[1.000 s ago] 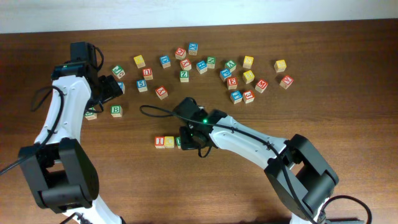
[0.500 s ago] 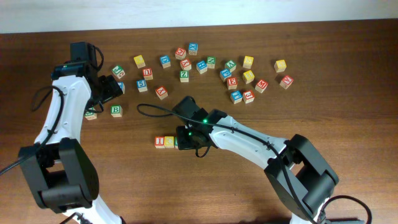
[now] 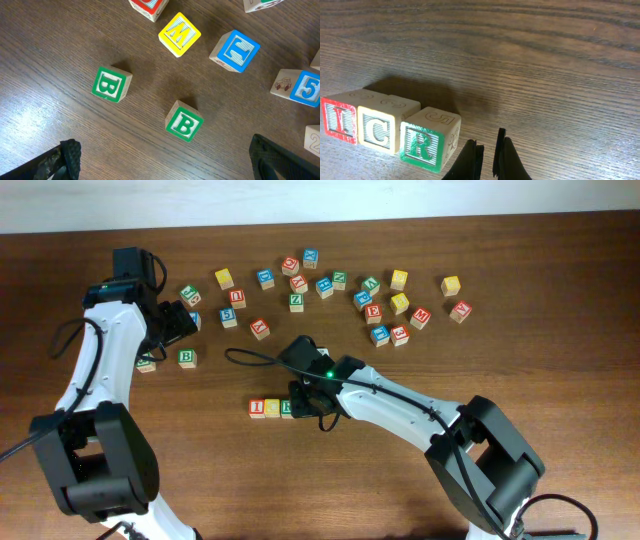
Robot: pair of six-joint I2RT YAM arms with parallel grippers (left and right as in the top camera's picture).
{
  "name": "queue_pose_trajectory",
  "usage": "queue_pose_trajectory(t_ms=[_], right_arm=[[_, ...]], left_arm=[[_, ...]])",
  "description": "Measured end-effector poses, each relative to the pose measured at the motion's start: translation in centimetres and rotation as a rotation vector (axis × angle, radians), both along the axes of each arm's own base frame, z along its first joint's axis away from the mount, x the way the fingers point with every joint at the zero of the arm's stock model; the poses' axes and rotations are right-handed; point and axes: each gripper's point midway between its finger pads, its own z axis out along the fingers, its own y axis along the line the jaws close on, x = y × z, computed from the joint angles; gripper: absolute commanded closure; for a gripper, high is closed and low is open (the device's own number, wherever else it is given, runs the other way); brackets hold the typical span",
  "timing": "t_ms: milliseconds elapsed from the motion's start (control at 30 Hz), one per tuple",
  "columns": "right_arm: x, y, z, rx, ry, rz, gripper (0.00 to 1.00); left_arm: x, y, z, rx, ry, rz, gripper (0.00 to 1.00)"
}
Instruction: Spell out ICRA
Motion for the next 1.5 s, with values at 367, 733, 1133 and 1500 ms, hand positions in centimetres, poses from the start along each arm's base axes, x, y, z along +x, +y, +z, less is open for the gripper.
queue_pose_trajectory(t_ms=[367,733,1133,1500], right_arm=[[-0.2,0.0,-1.1,-0.008,0.023,0.003,0.95],[0.0,0.9,-0.8,0.032,0.017,0.012,0.95],[0.2,1.2,-0.7,0.047,0.011,0.015,0.95],[0.3,1.4,-0.6,0.060,0.010,-0.008,0.95]], left_arm=[[0.0,0.0,0.0,0.000,0.000,0.000,0.01],[0.0,0.0,0.0,0.000,0.000,0.000,0.01],[0.0,0.0,0.0,0.000,0.000,0.000,0.01],[0.0,0.0,0.0,0.000,0.000,0.000,0.01]])
